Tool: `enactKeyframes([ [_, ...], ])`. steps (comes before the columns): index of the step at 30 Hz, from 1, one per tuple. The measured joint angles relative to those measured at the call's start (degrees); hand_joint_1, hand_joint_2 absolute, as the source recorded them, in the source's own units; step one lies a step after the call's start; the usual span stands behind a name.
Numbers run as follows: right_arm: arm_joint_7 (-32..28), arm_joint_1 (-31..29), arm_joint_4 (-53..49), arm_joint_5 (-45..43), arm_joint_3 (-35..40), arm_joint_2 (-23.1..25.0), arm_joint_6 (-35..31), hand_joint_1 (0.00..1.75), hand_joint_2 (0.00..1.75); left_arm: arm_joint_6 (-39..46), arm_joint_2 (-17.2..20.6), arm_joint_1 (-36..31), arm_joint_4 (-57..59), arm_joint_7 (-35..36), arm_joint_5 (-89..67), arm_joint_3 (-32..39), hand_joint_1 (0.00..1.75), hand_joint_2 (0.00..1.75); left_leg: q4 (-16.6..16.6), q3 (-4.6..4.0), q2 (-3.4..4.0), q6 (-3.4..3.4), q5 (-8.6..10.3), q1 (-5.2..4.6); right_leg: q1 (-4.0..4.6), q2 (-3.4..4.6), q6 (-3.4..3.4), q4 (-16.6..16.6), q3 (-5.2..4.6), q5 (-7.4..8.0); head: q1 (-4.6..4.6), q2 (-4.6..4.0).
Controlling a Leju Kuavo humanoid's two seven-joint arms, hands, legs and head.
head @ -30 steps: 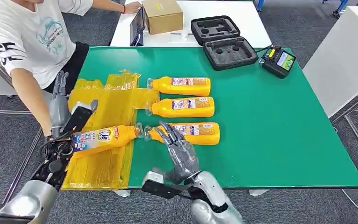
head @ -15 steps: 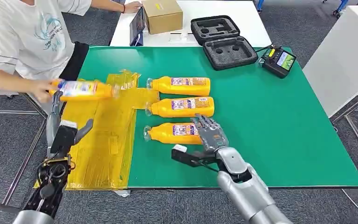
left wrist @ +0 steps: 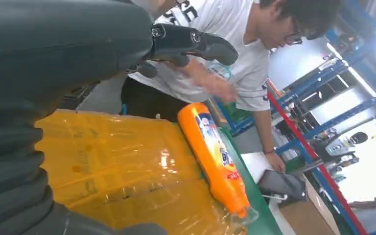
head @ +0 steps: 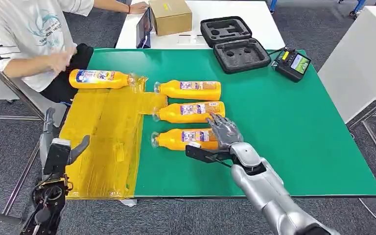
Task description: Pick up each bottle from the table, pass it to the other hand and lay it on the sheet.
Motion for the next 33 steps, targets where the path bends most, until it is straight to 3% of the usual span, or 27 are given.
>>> enactKeyframes([
  [15, -4.0, -5.6, 12.4, -6.5, 0.3, 2.4, 4.7, 0.00, 1.75, -0.5, -0.7, 0.7, -0.8, 0.0, 0.0, 1.6, 0.00, 1.75, 0.0, -0.01, -0.02, 0.02, 0.02, 0.00, 0.00, -0.02, 0.00, 0.0, 0.00, 0.00, 0.02, 0.00],
  [17, -4.2, -6.3, 13.5, -7.0, 0.3, 2.7, 5.4, 0.14, 1.75, -0.5, -0.8, 1.0, -1.1, 0.0, 0.0, 1.7, 0.00, 1.75, 0.0, -0.01, -0.01, 0.02, 0.02, 0.00, 0.00, -0.02, 0.00, 0.0, -0.01, 0.00, 0.02, 0.00],
  [19, -4.7, -6.8, 14.4, -7.5, 0.3, 2.9, 5.6, 0.14, 1.75, -0.5, -1.0, 1.1, -1.2, 0.1, 0.0, 1.9, 0.00, 1.75, 0.0, -0.01, -0.02, 0.02, 0.02, 0.00, 0.01, -0.03, 0.00, 0.0, -0.01, 0.00, 0.02, 0.00],
  [20, -5.2, -7.0, 14.6, -8.0, 0.3, 3.0, 5.9, 0.33, 1.75, -0.6, -1.0, 1.1, -1.2, 0.1, 0.1, 2.1, 0.00, 1.75, 0.0, 0.00, -0.02, 0.02, 0.02, 0.00, 0.01, -0.03, 0.00, 0.0, 0.00, 0.00, 0.02, 0.00],
  [21, -5.5, -7.1, 14.8, -8.3, 0.3, 3.1, 6.2, 0.72, 1.75, -0.6, -1.1, 1.1, -1.3, 0.1, 0.1, 2.2, 0.00, 1.75, 0.0, 0.00, -0.01, 0.02, 0.02, 0.00, 0.01, -0.03, 0.00, 0.0, -0.01, 0.00, 0.02, 0.00],
  [22, -5.8, -7.2, 15.1, -8.7, 0.3, 3.1, 6.5, 1.40, 1.75, -0.6, -1.1, 1.1, -1.3, 0.2, 0.1, 2.3, 0.00, 1.75, 0.0, 0.00, -0.01, 0.02, 0.01, 0.00, 0.01, -0.02, 0.00, 0.0, -0.01, 0.00, 0.02, 0.00],
  [23, -6.0, -7.4, 15.2, -8.9, 0.3, 3.3, 6.6, 1.52, 1.75, -0.6, -1.2, 1.1, -1.3, 0.2, 0.1, 2.3, 0.00, 1.75, 0.0, 0.00, -0.01, 0.01, 0.01, 0.01, 0.01, -0.01, 0.00, 0.0, -0.01, 0.00, 0.02, 0.00],
  [26, -6.3, -7.7, 15.8, -9.2, 0.3, 3.4, 7.1, 1.69, 1.75, -0.7, -1.3, 1.1, -1.3, 0.2, 0.1, 2.4, 0.00, 1.75, 0.0, 0.01, -0.01, 0.02, 0.01, 0.01, 0.01, -0.02, 0.00, 0.0, 0.00, 0.00, 0.02, 0.00],
  [33, -7.4, -8.2, 16.6, -11.6, 0.5, 3.5, 8.0, 1.71, 1.75, -1.0, -1.5, 1.1, -1.3, 0.5, 0.3, 2.4, 0.00, 1.75, 0.0, 0.02, -0.01, 0.02, 0.01, 0.01, 0.01, -0.01, 0.00, 0.0, 0.00, 0.00, 0.02, 0.00],
])
